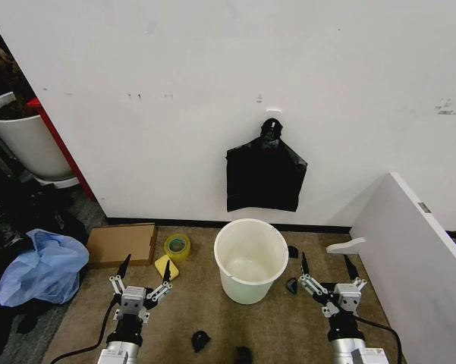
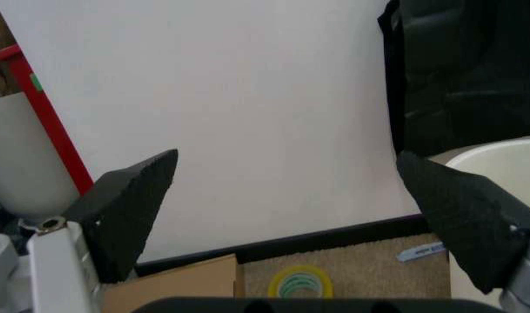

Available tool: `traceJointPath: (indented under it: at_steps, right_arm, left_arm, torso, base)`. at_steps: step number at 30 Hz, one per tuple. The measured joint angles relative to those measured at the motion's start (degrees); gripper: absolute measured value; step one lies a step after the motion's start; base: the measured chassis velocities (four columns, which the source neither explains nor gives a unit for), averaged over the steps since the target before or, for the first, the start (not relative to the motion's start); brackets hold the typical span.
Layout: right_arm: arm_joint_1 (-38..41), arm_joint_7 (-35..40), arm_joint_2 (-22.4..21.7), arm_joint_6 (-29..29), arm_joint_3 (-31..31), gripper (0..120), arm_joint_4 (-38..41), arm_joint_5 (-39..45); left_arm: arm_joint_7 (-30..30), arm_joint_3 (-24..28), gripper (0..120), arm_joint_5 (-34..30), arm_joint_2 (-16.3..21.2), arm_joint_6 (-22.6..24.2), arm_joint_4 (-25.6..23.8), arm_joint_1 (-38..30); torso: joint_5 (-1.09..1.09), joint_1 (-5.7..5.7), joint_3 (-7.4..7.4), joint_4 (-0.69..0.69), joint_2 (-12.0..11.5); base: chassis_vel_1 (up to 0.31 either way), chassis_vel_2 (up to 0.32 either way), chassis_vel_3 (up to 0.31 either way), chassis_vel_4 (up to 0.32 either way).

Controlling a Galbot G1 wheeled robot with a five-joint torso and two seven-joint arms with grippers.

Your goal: Place the garbage bag over the trash bin.

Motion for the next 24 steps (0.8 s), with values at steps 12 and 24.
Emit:
traceJointPath:
  at_steps: [12, 24]
  right_arm:
    - [1.83, -0.2, -0.96, -0.5, -1.12, 100, -1.91, 0.59]
    - [11.65, 0.54, -6.6, -9.06, -6.38, 100, -2.29, 20.87]
  left_arm:
    - [-0.15, -0.58, 99, -0.26, -0.23, -0.47, 0.95, 0.08]
    - [0.01, -0.12, 99, -0.08, 0.6, -1.79, 2.95, -1.28]
  torso:
    - [0.01, 0.0, 0.0, 0.0, 0.0]
    - [0.02, 0.0, 0.01, 0.0, 0.0]
  base:
    - [0.0, 0.0, 0.0, 0.0]
    - [0.0, 0.0, 0.0, 0.0]
